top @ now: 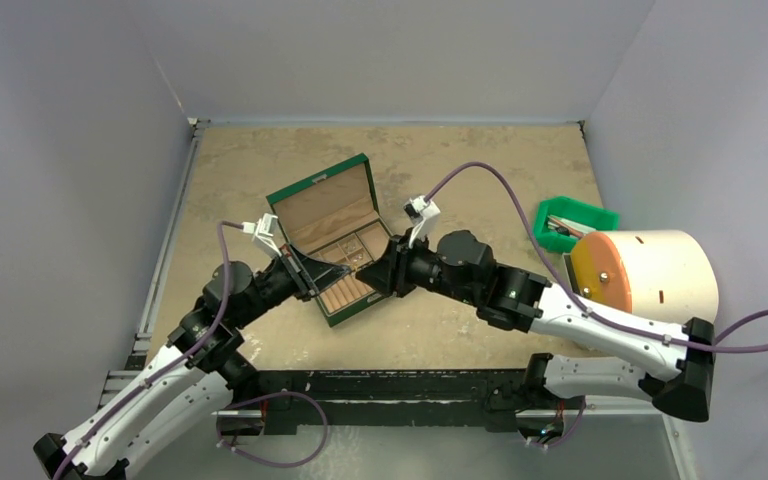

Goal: Organize the mixed jewelry

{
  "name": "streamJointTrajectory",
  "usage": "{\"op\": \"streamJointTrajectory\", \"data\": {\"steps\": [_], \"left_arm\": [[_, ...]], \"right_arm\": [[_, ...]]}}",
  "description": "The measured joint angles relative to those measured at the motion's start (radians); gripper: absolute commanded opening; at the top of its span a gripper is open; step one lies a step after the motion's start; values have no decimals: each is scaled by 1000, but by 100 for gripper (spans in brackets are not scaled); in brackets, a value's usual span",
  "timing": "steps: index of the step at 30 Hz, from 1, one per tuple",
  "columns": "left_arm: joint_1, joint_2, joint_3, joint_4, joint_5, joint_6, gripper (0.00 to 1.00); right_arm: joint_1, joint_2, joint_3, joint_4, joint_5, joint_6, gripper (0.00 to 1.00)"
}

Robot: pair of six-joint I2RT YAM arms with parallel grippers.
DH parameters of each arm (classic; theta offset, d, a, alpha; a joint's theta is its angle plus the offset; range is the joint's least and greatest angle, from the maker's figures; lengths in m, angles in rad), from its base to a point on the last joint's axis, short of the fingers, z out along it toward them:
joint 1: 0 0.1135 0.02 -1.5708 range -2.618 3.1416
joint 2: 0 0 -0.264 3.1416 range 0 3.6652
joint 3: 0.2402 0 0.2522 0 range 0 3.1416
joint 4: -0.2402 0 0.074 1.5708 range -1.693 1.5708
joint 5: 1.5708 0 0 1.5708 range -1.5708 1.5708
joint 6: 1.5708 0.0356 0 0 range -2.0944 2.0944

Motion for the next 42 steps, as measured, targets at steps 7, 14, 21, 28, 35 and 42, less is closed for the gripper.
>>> {"op": "streamJointTrajectory", "data": {"steps": [7, 14, 21, 28, 35, 42], "left_arm": [[0, -22, -1, 122, 87, 43, 0], [0, -31, -2, 199, 180, 92, 0], [0, -37, -24, 306, 297, 93, 0], [0, -68, -28, 393, 382, 87, 0], [0, -82, -30, 445, 423, 79, 0], [0, -92, -32, 459, 437, 66, 0]], "right_arm": [[0, -86, -49, 2, -75, 0, 48], [0, -169, -58, 18, -158, -18, 55], [-5, -194, -76, 78, -243, -16, 53], [-10, -193, -106, 146, -303, -1, 51], [-10, -174, -114, 232, -354, 22, 48], [-10, -163, -118, 300, -388, 45, 42]]}}
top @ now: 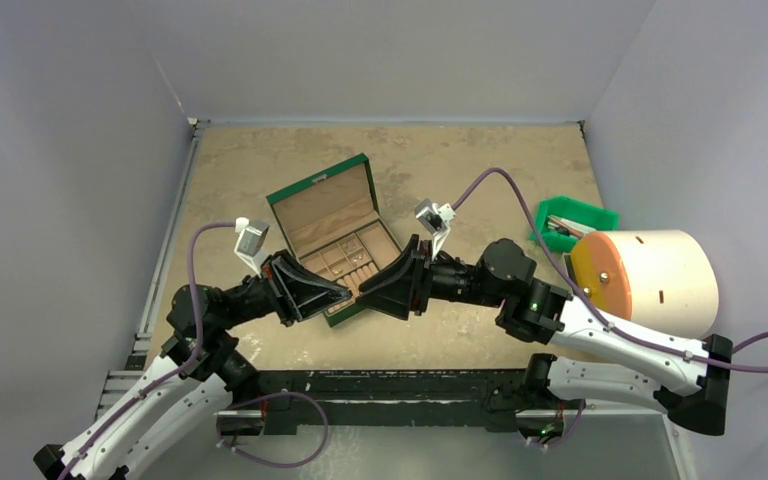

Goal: Organize the mixed jewelry

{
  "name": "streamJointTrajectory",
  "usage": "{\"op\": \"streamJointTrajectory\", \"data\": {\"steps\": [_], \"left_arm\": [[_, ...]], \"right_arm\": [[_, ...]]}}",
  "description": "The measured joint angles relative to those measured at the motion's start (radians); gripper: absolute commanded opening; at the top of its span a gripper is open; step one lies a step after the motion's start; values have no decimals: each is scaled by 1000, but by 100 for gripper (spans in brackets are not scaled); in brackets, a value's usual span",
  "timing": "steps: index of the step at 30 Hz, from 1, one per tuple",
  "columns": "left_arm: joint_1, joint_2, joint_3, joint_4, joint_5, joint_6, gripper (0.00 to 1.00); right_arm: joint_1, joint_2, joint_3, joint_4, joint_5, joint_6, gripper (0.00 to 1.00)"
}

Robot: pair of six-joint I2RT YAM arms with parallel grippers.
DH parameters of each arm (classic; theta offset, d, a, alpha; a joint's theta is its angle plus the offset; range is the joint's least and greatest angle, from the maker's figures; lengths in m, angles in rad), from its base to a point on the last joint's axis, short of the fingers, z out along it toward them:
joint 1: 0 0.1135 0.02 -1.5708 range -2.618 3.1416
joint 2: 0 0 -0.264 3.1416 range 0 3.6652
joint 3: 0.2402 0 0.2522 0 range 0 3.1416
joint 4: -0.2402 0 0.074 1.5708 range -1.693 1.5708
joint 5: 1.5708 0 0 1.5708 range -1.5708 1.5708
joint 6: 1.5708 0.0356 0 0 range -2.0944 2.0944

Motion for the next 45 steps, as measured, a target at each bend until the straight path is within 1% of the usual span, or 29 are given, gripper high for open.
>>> {"op": "streamJointTrajectory", "data": {"steps": [7, 16, 21, 24, 27, 33, 34, 37, 40, 43, 45], "left_arm": [[0, -2, 0, 0, 2, 0, 0], [0, -5, -10, 0, 0, 0, 0], [0, -5, -14, 1, -1, -1, 0], [0, -5, -14, 2, -3, -1, 0], [0, -5, -14, 3, -4, -1, 0], [0, -5, -14, 3, -7, -1, 0], [0, -5, -14, 2, -8, -1, 3], [0, -6, -14, -13, -20, 3, 28], [0, -14, -13, -65, -51, 18, 46], [0, -27, -6, -136, -92, 44, 57], [0, -37, 9, -198, -127, 68, 61]], "right_arm": [[0, 16, 0, 24, -10, 10, 32], [0, 16, 0, 29, -18, 12, 25], [-1, 16, 0, 28, -19, 11, 19], [-1, 16, 0, 28, -18, 11, 11], [-2, 16, 0, 28, -18, 10, 0], [-2, 16, 0, 27, -16, 8, 0], [-2, 16, 0, 27, -16, 8, 0], [-2, 16, 0, 22, -5, 3, 0], [-2, 16, 0, 8, 7, -2, 0], [-2, 16, 0, -12, 26, -11, 0], [-2, 16, 2, -32, 40, -18, 0]]}}
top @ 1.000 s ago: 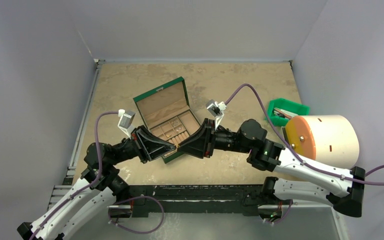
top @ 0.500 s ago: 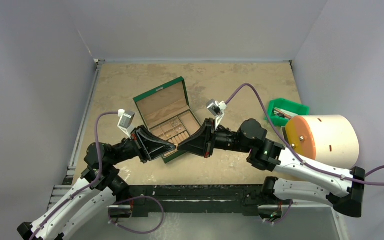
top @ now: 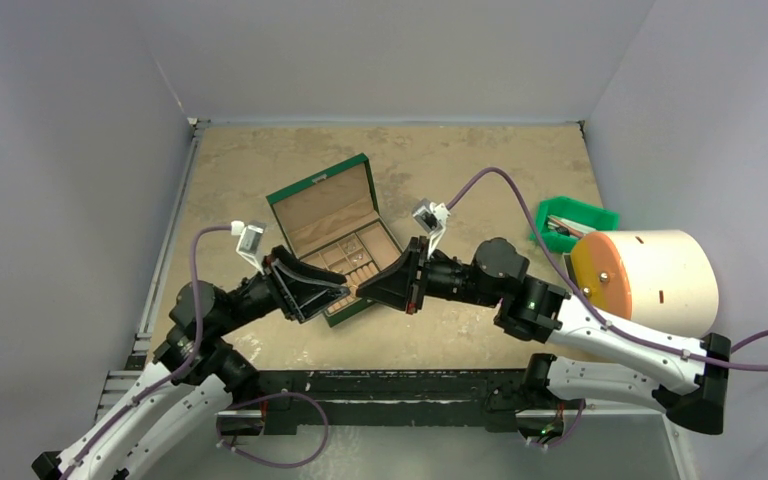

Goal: Organize the mixed jewelry

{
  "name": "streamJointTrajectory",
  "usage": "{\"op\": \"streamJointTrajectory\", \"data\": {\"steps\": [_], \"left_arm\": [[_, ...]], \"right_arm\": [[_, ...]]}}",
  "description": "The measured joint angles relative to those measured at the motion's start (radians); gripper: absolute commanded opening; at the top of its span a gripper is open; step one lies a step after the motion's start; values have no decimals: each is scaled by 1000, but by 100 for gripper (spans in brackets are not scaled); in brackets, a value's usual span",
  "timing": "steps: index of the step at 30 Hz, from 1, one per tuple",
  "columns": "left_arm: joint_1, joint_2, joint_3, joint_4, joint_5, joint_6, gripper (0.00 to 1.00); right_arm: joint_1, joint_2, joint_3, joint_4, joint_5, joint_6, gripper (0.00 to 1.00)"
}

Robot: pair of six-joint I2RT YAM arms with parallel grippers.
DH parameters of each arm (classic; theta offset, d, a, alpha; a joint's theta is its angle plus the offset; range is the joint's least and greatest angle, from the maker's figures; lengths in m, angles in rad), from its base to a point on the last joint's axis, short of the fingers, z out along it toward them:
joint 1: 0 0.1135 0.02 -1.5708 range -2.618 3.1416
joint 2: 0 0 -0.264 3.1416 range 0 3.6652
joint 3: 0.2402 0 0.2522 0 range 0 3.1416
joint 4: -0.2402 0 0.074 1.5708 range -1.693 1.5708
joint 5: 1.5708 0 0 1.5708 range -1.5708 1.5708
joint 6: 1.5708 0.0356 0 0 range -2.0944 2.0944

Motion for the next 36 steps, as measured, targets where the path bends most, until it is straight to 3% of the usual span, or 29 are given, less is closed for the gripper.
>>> {"op": "streamJointTrajectory", "data": {"steps": [8, 17, 27, 36], "left_arm": [[0, -42, 117, -274, -192, 138, 65], [0, -34, 317, -561, -449, 321, 65], [0, -63, 324, -668, -694, 381, 65], [0, -77, 304, -702, -807, 392, 65]], "right_arm": [[0, 61, 104, -161, 114, -42, 0], [-12, 249, 296, -375, 264, -140, 0], [-53, 465, 405, -488, 328, -237, 0], [-83, 637, 431, -524, 326, -260, 0]]}}
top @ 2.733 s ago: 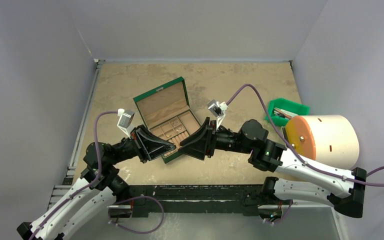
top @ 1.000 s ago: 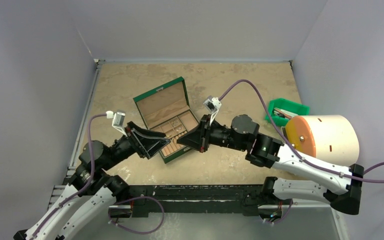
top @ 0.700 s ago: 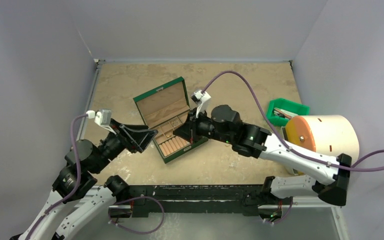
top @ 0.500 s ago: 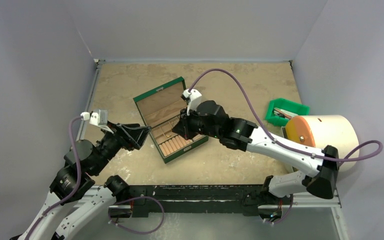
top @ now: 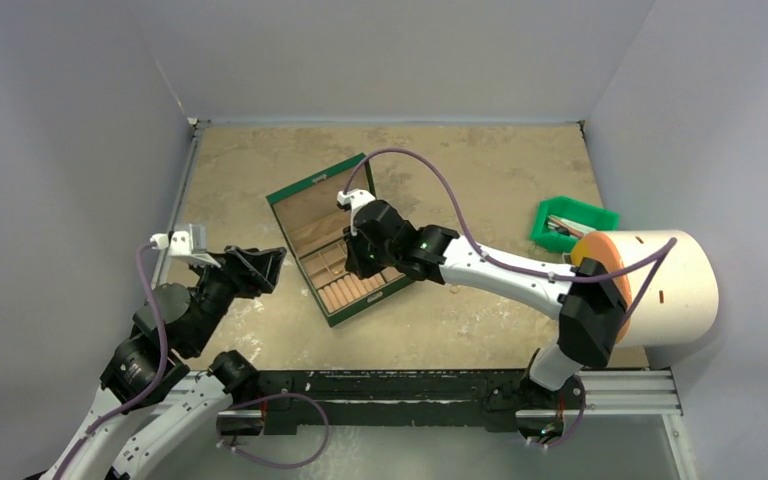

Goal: Organize the mixed jewelry

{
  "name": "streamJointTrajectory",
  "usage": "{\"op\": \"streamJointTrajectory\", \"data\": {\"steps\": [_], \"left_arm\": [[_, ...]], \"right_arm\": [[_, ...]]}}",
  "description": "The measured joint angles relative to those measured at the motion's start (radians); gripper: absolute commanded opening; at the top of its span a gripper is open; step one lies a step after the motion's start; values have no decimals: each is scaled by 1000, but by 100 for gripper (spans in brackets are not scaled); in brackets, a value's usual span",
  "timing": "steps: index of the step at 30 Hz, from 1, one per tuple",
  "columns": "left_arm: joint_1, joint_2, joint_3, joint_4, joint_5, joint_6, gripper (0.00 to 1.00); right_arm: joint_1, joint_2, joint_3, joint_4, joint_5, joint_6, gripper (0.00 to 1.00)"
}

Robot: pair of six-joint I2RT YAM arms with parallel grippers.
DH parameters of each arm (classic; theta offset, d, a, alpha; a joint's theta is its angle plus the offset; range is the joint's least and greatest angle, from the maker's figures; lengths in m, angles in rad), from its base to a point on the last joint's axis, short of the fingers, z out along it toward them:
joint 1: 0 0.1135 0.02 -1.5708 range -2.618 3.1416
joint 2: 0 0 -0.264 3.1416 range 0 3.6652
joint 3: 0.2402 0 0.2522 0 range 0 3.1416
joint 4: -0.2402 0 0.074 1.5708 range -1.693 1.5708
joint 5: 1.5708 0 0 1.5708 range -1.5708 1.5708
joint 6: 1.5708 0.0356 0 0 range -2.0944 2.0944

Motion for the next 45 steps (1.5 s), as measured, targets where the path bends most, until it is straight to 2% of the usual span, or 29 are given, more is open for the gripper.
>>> {"op": "streamJointTrajectory", "data": {"steps": [12, 40, 45], "left_arm": [[0, -41, -2, -23, -44, 6, 66], [0, -42, -3, -23, -54, 6, 67], [0, -42, -3, -23, -54, 6, 67]], "right_arm": [[-1, 141, 5, -31, -4, -8, 0], [-1, 258, 16, 8, -51, 10, 0], [-1, 261, 18, 14, -50, 16, 15]]}}
